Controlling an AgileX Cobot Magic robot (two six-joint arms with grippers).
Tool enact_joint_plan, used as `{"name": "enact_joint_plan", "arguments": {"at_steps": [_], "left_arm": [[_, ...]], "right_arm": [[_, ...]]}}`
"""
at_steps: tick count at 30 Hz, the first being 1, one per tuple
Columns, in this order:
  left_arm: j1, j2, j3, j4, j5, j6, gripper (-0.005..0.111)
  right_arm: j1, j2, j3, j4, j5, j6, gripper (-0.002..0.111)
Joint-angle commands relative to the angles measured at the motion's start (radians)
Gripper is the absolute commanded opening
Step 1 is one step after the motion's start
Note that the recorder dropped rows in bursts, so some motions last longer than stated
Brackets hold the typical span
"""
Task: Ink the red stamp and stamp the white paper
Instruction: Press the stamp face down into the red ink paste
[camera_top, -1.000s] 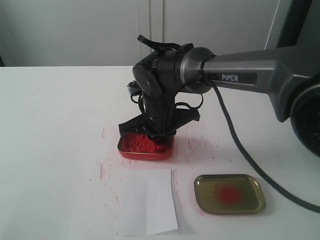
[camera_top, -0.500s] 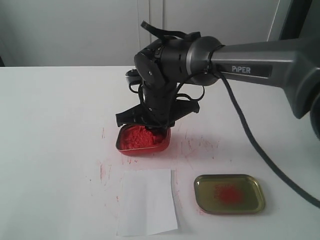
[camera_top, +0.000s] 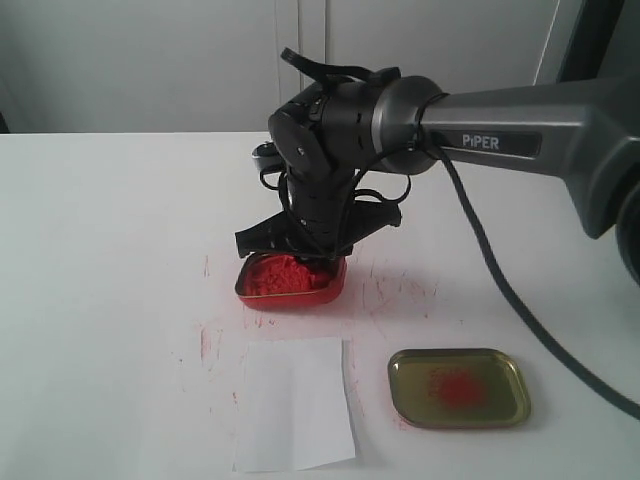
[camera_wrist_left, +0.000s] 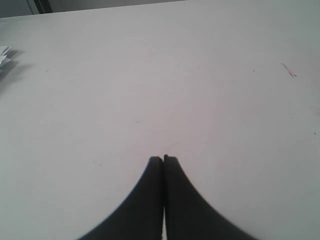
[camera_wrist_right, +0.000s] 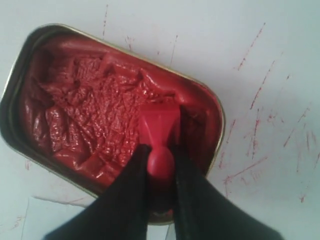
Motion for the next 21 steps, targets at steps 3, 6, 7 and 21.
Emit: {"name": "enact_joint_plan", "arguments": {"at_steps": [3, 6, 7, 21], "left_arm": [[-0.006, 0.0, 0.002, -0.006, -0.002, -0.004, 0.0], [-0.006, 0.0, 0.002, -0.006, -0.002, -0.004, 0.0], [-0.006, 0.0, 0.002, -0.006, -0.002, -0.004, 0.0], [-0.006, 0.0, 0.002, -0.006, -0.002, -0.004, 0.0]], "right_arm": [[-0.004, -0.006, 0.005, -0.036, -0.006, 0.004, 0.0], [-0.004, -0.004, 0.005, -0.036, -0.008, -0.002, 0.0], [-0.004, -0.004, 0.005, -0.036, -0.008, -0.002, 0.0], [0.008, -0.042, 0.005, -0.002, 0.045, -0.08, 0.0]]}}
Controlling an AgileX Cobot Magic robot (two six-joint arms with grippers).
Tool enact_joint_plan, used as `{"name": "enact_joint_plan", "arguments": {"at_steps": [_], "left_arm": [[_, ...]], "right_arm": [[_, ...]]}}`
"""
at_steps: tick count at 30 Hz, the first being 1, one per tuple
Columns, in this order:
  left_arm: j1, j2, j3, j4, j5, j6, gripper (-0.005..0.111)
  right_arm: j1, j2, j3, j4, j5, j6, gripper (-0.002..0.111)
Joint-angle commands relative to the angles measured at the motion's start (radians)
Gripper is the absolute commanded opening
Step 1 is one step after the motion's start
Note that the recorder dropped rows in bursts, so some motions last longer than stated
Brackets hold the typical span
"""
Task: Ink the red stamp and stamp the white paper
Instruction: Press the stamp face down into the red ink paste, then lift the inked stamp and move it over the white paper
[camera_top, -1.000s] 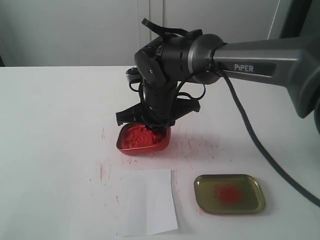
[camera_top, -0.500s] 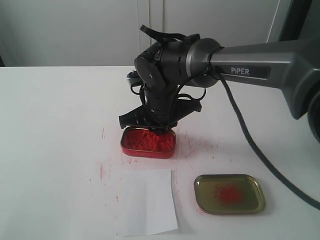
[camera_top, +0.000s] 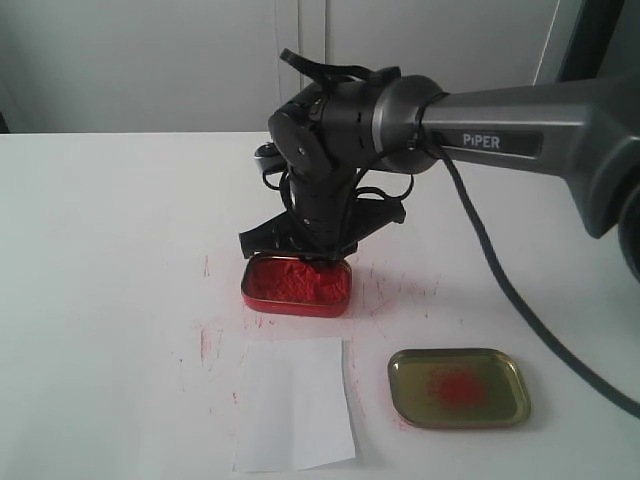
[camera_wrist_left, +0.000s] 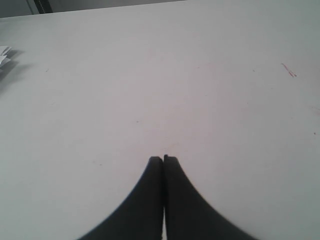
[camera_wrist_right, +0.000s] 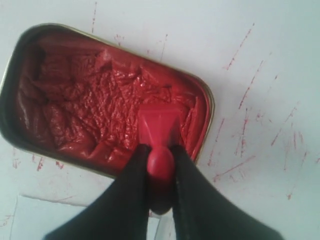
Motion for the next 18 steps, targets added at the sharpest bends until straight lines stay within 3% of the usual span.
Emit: {"name": "enact_joint_plan", "arguments": {"at_steps": [1, 8, 18], "left_arm": [[-0.006, 0.0, 0.002, -0.006, -0.002, -0.004, 0.0], [-0.006, 0.0, 0.002, -0.006, -0.002, -0.004, 0.0], [-0.006, 0.0, 0.002, -0.006, -0.002, -0.004, 0.0]], "right_arm": [[0.01, -0.042, 0.005, 0.025, 0.038, -0.079, 0.0], [0.015, -0.082, 0.037, 0.103, 0.074, -0.191, 0.0], [0.038, -0.2, 0.225, 0.165, -0.034, -0.272, 0.0]]}}
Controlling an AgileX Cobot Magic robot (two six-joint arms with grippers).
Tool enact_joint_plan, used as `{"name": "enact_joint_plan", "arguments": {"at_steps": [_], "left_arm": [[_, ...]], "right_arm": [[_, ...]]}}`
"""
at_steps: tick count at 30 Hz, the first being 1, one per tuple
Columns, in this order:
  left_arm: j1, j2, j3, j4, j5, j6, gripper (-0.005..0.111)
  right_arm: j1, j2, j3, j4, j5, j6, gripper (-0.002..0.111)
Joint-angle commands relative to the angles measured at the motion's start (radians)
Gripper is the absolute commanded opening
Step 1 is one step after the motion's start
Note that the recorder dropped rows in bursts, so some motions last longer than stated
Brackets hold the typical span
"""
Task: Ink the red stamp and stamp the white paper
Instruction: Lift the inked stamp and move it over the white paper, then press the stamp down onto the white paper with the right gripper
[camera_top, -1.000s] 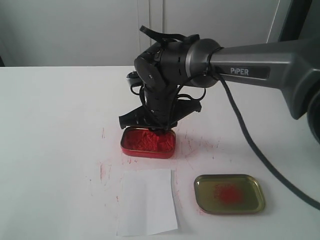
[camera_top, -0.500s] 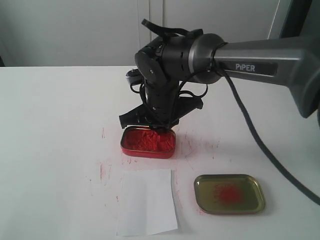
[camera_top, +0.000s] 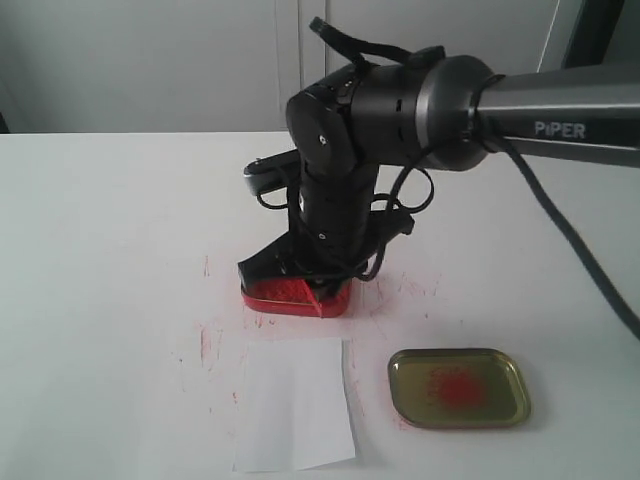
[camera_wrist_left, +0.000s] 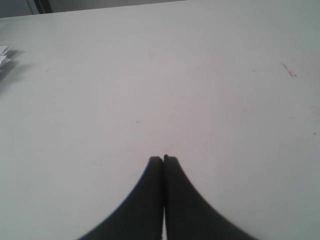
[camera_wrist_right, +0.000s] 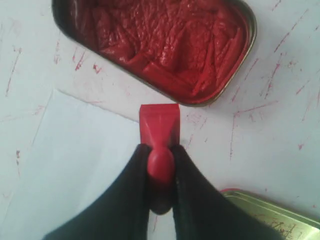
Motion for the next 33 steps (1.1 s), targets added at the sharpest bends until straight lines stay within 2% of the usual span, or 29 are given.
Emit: {"name": "enact_joint_plan", "arguments": {"at_steps": [1, 14, 33], "left_arm": [[-0.006, 0.0, 0.002, -0.006, -0.002, -0.004, 0.0], [-0.006, 0.0, 0.002, -0.006, -0.002, -0.004, 0.0], [-0.006, 0.0, 0.002, -0.006, -0.002, -0.004, 0.0]], "right_arm": [[0.025, -0.06, 0.083, 0.025, -0.066, -0.047, 0.0], [0.123, -0.067, 0.158, 0.029, -0.118, -0.063, 0.0], [0.127, 0.0, 0.158, 0.051, -0.17, -0.063, 0.0]]}}
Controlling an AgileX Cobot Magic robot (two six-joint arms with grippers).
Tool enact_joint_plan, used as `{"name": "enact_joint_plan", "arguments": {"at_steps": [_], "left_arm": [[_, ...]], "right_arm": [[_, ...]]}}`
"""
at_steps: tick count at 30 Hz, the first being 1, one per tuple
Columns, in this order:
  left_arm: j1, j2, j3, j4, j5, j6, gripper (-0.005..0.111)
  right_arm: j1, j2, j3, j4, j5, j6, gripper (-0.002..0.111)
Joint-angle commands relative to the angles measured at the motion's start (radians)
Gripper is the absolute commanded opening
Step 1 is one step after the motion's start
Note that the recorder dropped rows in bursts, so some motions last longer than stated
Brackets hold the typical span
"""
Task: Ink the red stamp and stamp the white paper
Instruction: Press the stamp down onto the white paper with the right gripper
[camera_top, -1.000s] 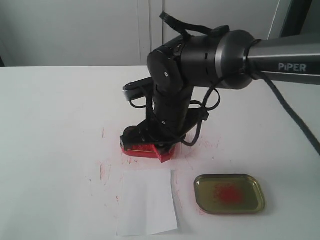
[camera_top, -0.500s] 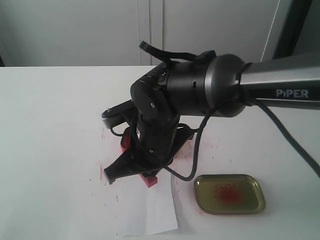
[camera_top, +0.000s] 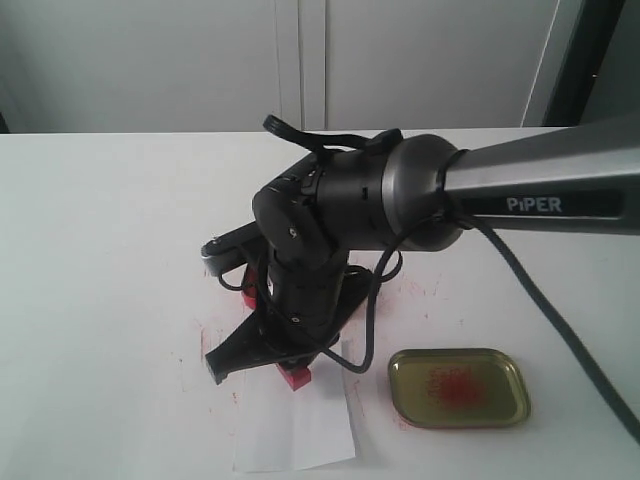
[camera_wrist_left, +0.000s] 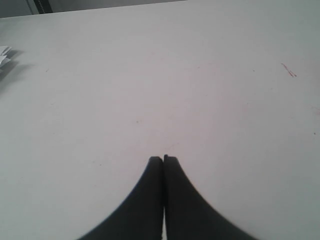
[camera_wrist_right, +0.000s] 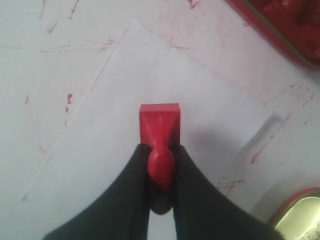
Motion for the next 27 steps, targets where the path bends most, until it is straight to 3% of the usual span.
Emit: {"name": "enact_joint_plan", "arguments": {"at_steps": [1, 17, 27], "left_arm": [[-0.006, 0.0, 0.002, -0.006, -0.002, -0.004, 0.0], [-0.006, 0.0, 0.002, -0.006, -0.002, -0.004, 0.0], [-0.006, 0.0, 0.002, -0.006, -0.002, -0.004, 0.0]], "right_arm": [[0.001, 0.002, 0.004, 0.007, -0.036, -0.012, 0.0], [0.001, 0.016, 0.004, 0.009, -0.076, -0.008, 0.0], [0.001, 0.175, 0.004, 0.035, -0.064, -0.008, 0.0]]}}
